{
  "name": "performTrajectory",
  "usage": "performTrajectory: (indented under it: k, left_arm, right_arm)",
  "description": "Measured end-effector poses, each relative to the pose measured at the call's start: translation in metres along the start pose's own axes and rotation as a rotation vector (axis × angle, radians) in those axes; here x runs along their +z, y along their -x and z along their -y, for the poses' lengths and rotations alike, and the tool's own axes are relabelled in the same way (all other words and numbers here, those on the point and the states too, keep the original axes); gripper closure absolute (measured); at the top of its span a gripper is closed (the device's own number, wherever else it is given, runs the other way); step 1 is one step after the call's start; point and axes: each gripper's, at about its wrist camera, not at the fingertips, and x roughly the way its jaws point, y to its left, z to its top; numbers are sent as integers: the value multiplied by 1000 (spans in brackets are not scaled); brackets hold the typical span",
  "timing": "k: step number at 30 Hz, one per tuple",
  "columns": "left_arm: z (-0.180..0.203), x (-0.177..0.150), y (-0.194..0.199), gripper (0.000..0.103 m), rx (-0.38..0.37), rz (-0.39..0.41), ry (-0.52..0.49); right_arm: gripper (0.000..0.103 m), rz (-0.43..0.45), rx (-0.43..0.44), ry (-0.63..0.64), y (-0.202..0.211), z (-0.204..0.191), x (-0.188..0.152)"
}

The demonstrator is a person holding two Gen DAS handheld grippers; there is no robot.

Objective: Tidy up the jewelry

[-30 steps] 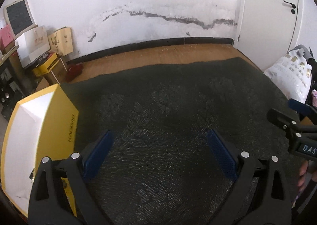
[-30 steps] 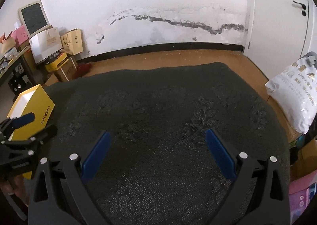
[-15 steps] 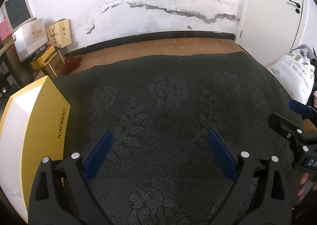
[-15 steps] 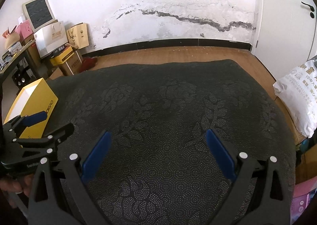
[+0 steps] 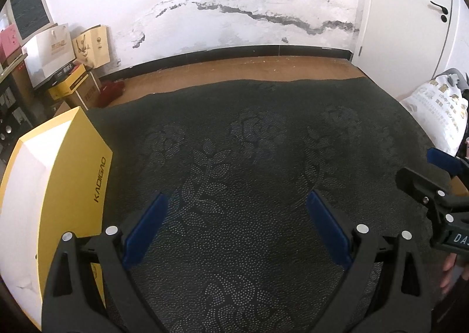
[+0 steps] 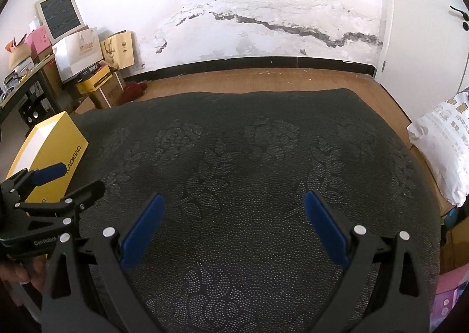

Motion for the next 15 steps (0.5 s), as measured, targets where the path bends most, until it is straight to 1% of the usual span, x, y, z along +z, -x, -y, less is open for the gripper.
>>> performTrajectory:
  k: [15]
  left_arm:
    - [-6,0,0,10,6,0,9]
  right_arm:
    - [10,-2,1,10,-4,-5,1]
